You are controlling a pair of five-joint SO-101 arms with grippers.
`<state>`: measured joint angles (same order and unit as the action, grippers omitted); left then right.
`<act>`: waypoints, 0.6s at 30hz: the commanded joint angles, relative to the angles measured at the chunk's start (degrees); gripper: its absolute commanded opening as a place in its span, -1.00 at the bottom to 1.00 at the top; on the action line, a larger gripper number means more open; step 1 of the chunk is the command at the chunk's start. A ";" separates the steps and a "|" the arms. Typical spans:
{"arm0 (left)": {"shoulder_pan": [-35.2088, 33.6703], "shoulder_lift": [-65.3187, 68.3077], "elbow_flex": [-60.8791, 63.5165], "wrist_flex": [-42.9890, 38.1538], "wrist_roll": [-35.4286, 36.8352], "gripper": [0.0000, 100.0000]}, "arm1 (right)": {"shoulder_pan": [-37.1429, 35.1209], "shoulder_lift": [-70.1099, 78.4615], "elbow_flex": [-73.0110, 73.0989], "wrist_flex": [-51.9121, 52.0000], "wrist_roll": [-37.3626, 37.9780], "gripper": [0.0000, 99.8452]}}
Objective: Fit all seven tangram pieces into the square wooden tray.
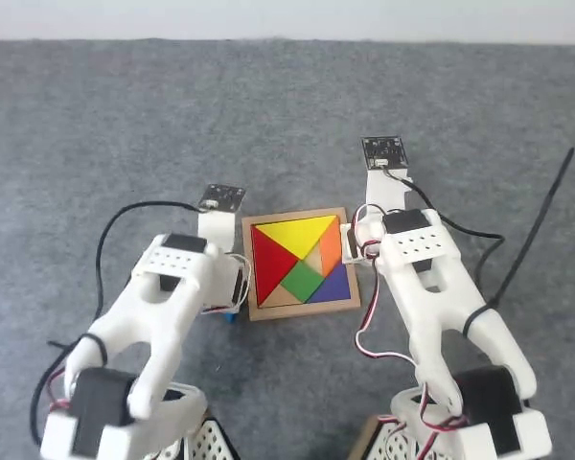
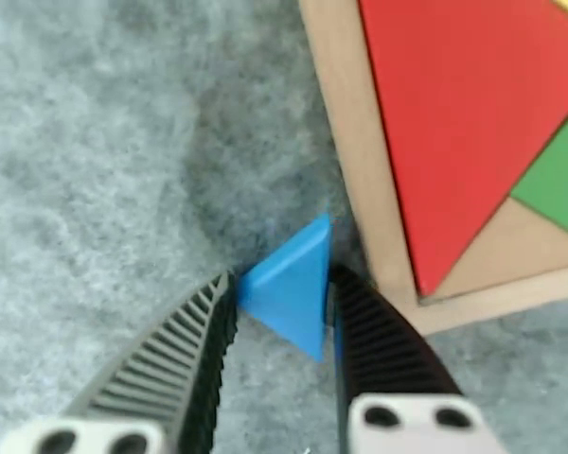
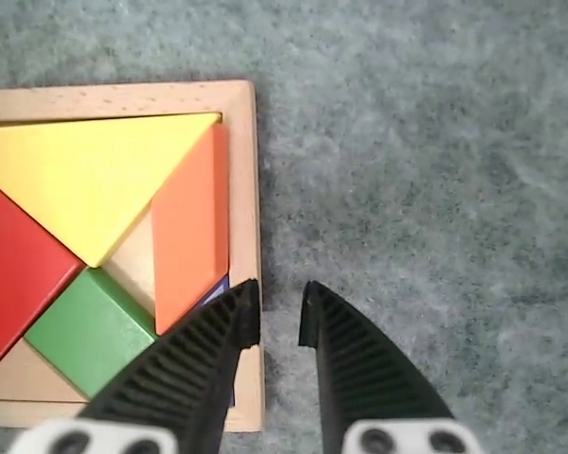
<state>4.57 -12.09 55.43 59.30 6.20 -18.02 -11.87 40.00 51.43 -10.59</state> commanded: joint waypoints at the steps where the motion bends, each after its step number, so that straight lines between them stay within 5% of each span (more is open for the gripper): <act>1: -1.05 -4.48 1.01 -0.88 -1.85 -0.77 | 0.40 -3.38 -0.53 -0.92 0.70 -0.83; 13: -1.85 -5.01 0.48 -0.26 -1.58 -0.77 | 0.48 -3.74 -0.53 -0.66 0.70 -0.83; 18: -1.93 -15.12 4.53 -0.88 -1.49 -0.77 | 0.57 -3.82 -0.53 -0.66 0.70 -0.83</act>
<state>2.90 -17.63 57.27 59.12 4.70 -18.02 -11.87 40.00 51.43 -10.59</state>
